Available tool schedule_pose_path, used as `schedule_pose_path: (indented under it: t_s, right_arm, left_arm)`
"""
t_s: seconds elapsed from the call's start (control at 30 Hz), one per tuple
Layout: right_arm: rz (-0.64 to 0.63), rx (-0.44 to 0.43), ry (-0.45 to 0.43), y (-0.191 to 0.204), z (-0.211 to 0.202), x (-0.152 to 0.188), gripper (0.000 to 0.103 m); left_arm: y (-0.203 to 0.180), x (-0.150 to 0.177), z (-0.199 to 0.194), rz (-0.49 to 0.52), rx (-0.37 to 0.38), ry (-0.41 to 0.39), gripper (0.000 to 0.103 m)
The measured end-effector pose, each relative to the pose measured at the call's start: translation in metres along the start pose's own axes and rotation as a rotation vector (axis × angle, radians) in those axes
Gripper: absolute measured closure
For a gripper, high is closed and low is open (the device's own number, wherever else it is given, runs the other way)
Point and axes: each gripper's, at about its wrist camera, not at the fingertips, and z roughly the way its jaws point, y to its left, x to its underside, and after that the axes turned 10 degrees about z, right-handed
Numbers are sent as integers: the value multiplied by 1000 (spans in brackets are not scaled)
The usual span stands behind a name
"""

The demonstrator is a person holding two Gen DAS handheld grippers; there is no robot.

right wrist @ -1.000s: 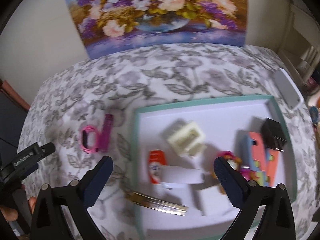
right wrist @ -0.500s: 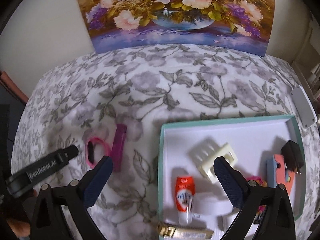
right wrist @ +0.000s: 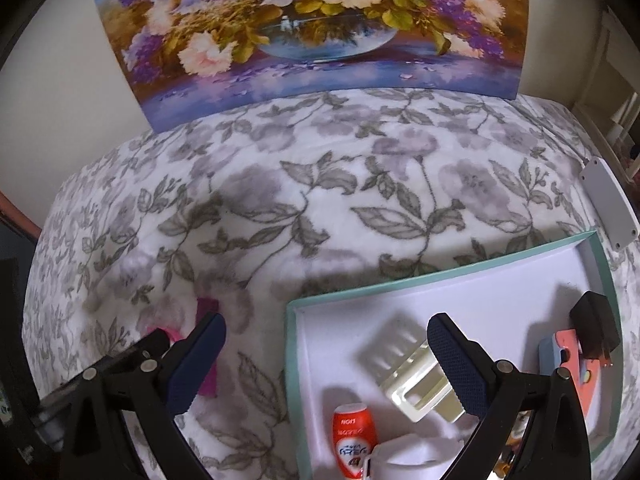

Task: Organize rigid objects
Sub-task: 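Move both tools back toward the pink band and purple tube, then grasp the pink watch band with the left tool while the right tool grasps the purple tube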

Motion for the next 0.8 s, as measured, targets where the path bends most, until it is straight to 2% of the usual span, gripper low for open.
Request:
schedule_pose_path:
  t_s: [0.17,0.23,0.3,0.43,0.5,0.63,0.8]
  right_arm:
    - [11,-4,-1,-3,0,-1,1]
    - [15,-4,-1,-4,-1,-1,1]
    - [17,-1,-3,-4,-1,-1,1]
    - [8,-1,-2,-1,-1,0,1]
    - [2,-1,-7,1,-2,1,1]
    - [-15,-18,-16,6,-5,1,1]
    - [-37,-61,-22,19,-7,6,1]
  left_arm:
    - [-12,3,10,24,2,11,11]
    - [-11,4,10,8,21,7,16]
    - [-9,6,7,6,23,6,29]
    - [-9,11,6,14,44,15,34]
    - [-5,13,4,16,68,15,50]
    - [0,14,0,31,84,19,51]
    - [39,13,-7,-62,51,7,52]
